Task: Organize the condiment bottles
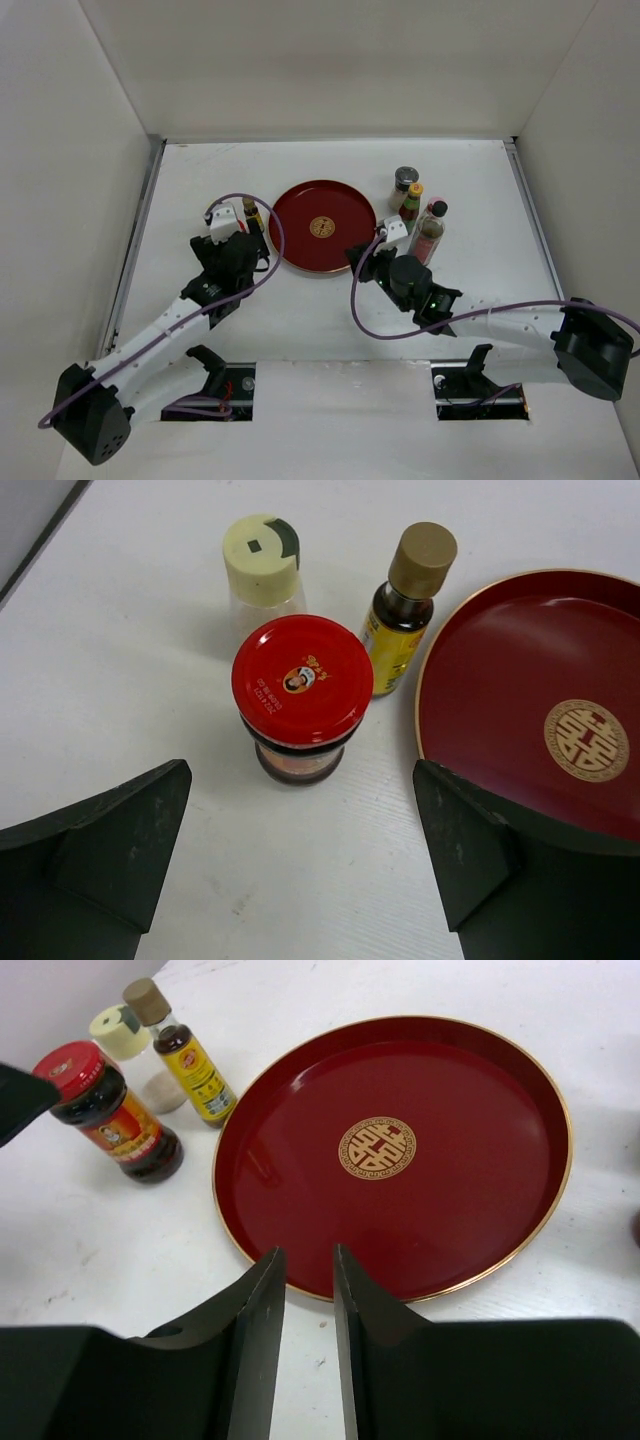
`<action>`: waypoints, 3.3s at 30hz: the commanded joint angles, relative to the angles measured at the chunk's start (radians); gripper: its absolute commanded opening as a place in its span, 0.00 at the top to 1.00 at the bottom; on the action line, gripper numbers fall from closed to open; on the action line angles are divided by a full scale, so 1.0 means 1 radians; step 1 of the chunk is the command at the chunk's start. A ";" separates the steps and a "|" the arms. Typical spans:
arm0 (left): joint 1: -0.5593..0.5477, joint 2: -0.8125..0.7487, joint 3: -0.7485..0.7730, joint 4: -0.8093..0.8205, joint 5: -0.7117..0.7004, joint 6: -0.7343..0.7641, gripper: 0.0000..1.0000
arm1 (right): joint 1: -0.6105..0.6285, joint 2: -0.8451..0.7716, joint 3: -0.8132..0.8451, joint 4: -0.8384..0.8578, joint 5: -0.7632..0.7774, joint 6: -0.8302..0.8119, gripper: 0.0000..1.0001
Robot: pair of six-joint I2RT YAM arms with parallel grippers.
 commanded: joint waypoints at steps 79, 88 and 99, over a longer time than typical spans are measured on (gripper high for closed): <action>0.070 1.010 0.714 0.666 0.326 0.185 0.60 | -0.155 -0.092 -0.031 0.002 -0.023 0.120 0.23; 0.058 0.978 0.630 0.731 0.301 0.186 0.17 | -0.155 -0.075 -0.028 0.002 -0.018 0.120 0.22; -0.005 0.697 0.524 0.653 0.266 0.179 0.08 | -0.164 -0.094 -0.038 0.005 -0.002 0.123 0.22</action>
